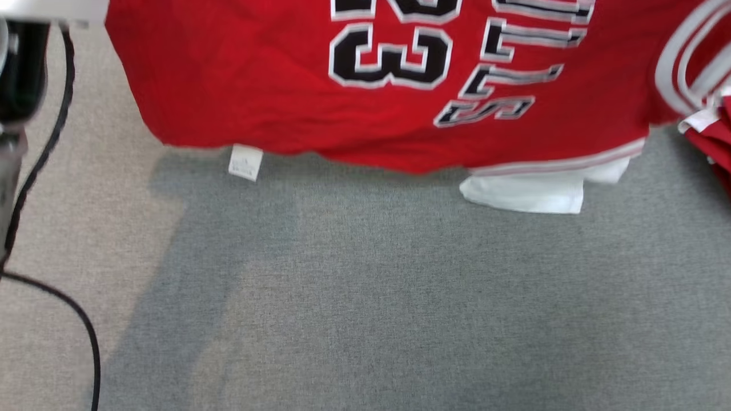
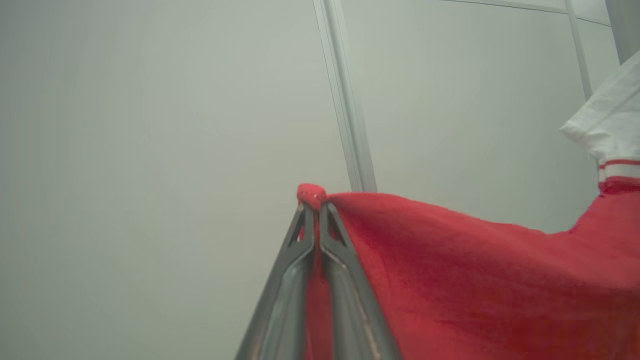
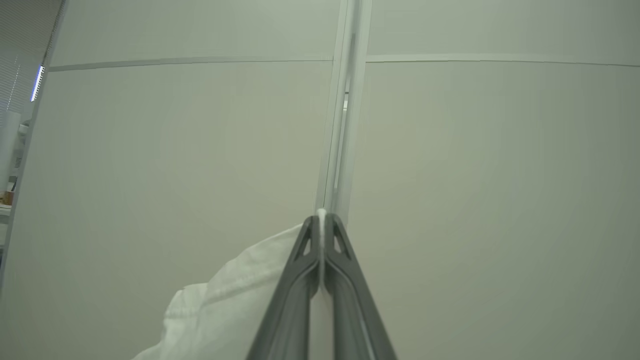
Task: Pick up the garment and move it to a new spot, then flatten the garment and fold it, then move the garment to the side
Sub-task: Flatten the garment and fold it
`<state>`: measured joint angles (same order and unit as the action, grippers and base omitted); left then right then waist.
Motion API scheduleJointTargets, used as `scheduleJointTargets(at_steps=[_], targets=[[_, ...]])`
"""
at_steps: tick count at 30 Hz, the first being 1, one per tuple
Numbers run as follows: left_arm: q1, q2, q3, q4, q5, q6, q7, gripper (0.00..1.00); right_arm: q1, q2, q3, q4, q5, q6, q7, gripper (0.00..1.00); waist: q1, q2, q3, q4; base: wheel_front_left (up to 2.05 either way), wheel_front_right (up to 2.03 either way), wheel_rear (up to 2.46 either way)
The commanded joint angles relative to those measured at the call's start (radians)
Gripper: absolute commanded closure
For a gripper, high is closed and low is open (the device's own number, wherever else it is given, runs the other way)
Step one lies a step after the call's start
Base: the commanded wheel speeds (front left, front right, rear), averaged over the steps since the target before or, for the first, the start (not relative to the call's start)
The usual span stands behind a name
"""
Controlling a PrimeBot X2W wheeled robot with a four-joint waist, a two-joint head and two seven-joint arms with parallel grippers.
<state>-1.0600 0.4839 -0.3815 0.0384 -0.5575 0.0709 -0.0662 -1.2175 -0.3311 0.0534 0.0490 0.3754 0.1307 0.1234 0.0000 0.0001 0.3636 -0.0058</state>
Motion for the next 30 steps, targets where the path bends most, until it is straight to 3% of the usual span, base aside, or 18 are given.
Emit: scheduleJointTargets(at_steps=[1, 11, 17, 24, 30], targets=[[-0.035, -0.011, -0.006, 0.028, -0.001, -0.012, -0.008, 1.00, -0.034, 0.006, 0.008, 0.032, 0.015, 0.000, -0.013, 1.00, 0.0000, -0.0001, 0.039, 0.006, 0.00, 0.00, 0.00], [-0.344, -0.132, -0.011, 0.410, 0.000, -0.098, -0.138, 1.00, -0.371, 0.058, 0.100, 0.377, 0.099, 0.000, -0.203, 1.00, 0.0000, -0.0001, 0.142, 0.034, 0.00, 0.00, 0.00], [-0.451, -0.183, 0.017, 0.599, -0.014, -0.127, -0.184, 1.00, -0.496, 0.115, 0.133, 0.591, 0.180, 0.000, -0.290, 1.00, 0.0000, -0.0001, 0.159, 0.037, 0.00, 0.00, 0.00], [-0.451, -0.252, -0.009, 0.863, -0.079, -0.176, -0.100, 1.00, -0.479, 0.160, 0.176, 0.827, 0.221, 0.000, -0.295, 1.00, 0.0000, -0.0001, 0.165, 0.038, 0.00, 0.00, 0.00], [-0.401, -0.286, -0.026, 0.990, -0.141, -0.199, -0.053, 1.00, -0.402, 0.187, 0.213, 0.917, 0.277, 0.000, -0.299, 1.00, 0.0000, -0.0001, 0.187, 0.031, 0.00, 0.00, 0.00]])
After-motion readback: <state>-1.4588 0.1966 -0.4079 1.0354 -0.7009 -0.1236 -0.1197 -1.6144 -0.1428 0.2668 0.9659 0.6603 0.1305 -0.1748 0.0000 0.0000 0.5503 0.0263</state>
